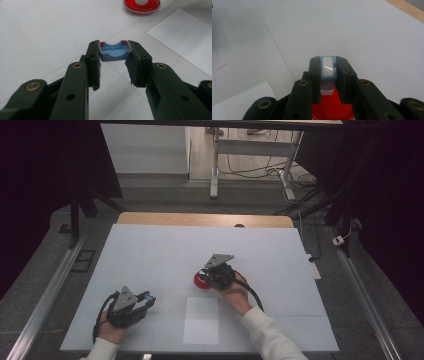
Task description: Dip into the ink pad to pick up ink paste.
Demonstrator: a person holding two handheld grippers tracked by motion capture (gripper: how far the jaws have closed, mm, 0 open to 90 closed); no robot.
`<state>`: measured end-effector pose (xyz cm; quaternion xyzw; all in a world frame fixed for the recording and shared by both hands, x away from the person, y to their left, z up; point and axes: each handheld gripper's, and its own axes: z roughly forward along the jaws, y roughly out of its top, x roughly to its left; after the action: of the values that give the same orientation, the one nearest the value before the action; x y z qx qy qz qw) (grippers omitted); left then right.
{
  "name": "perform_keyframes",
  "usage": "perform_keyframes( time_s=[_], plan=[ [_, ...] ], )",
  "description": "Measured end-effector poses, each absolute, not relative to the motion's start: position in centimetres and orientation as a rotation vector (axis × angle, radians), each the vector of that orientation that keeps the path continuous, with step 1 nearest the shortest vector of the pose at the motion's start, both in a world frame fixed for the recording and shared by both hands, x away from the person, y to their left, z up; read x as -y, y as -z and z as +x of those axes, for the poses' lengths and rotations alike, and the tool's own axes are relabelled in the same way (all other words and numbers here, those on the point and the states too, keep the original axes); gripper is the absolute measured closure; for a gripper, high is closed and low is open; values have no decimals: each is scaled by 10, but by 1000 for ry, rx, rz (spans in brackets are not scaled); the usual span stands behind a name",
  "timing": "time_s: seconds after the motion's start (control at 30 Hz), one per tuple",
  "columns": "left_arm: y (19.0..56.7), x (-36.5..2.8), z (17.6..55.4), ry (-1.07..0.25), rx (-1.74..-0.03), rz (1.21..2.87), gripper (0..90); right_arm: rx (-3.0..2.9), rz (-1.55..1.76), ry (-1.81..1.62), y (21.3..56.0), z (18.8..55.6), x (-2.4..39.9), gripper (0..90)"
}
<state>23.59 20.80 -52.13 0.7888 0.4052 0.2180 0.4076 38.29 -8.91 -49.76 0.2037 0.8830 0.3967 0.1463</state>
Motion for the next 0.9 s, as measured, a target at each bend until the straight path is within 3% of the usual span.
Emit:
perform_keyframes(
  time_s=[0.9],
  plan=[
    [522,-208,237,-550,-1023,1988,649,-2512,572,-1192,488,378,92,751]
  ],
)
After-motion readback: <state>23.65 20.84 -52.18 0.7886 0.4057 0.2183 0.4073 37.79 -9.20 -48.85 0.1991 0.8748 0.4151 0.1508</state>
